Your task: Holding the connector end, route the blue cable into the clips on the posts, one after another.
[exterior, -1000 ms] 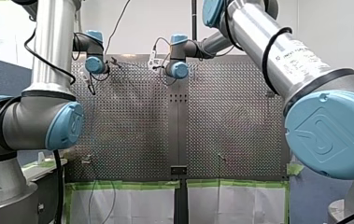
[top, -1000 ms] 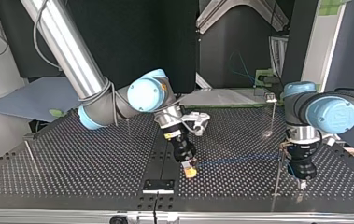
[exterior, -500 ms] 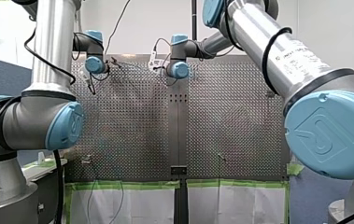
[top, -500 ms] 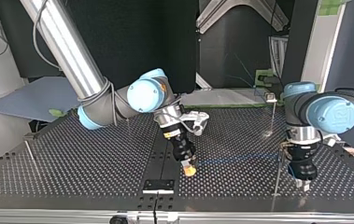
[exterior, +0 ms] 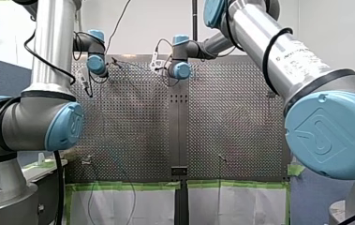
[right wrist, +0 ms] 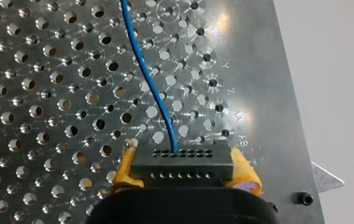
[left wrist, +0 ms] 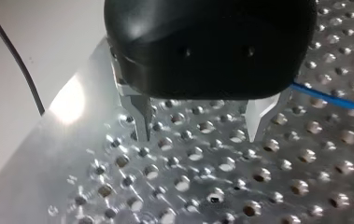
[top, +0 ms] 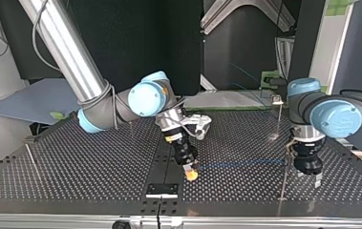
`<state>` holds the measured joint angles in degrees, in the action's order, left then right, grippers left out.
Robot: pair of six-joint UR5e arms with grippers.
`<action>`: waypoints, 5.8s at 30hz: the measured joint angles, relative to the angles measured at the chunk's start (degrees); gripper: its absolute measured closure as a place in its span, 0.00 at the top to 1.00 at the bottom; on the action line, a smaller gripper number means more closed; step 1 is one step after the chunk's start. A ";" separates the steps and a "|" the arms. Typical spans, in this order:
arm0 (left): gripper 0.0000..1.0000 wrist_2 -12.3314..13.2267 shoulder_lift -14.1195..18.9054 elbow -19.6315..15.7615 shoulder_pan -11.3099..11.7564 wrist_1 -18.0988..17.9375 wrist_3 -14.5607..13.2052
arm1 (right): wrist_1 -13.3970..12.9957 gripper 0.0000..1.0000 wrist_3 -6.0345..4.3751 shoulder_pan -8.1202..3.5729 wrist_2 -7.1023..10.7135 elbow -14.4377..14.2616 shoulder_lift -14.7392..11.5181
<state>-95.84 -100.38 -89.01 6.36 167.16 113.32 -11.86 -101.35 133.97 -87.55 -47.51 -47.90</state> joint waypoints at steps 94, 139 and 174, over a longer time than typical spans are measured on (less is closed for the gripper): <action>1.00 6.38 16.89 -6.42 -5.32 23.00 -8.34 | 0.68 0.00 -0.08 -0.57 1.19 -1.03 0.33; 1.00 4.44 17.22 -6.43 -7.42 18.31 -9.38 | 1.09 0.00 -0.16 0.51 1.23 -0.17 -0.32; 1.00 2.08 10.87 -2.58 -13.83 14.83 -20.77 | 1.48 0.00 0.11 2.53 1.04 0.97 -0.42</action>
<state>-93.76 -89.52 -91.58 -7.47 181.99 92.55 -10.38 -101.24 136.51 -86.51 -46.54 -48.32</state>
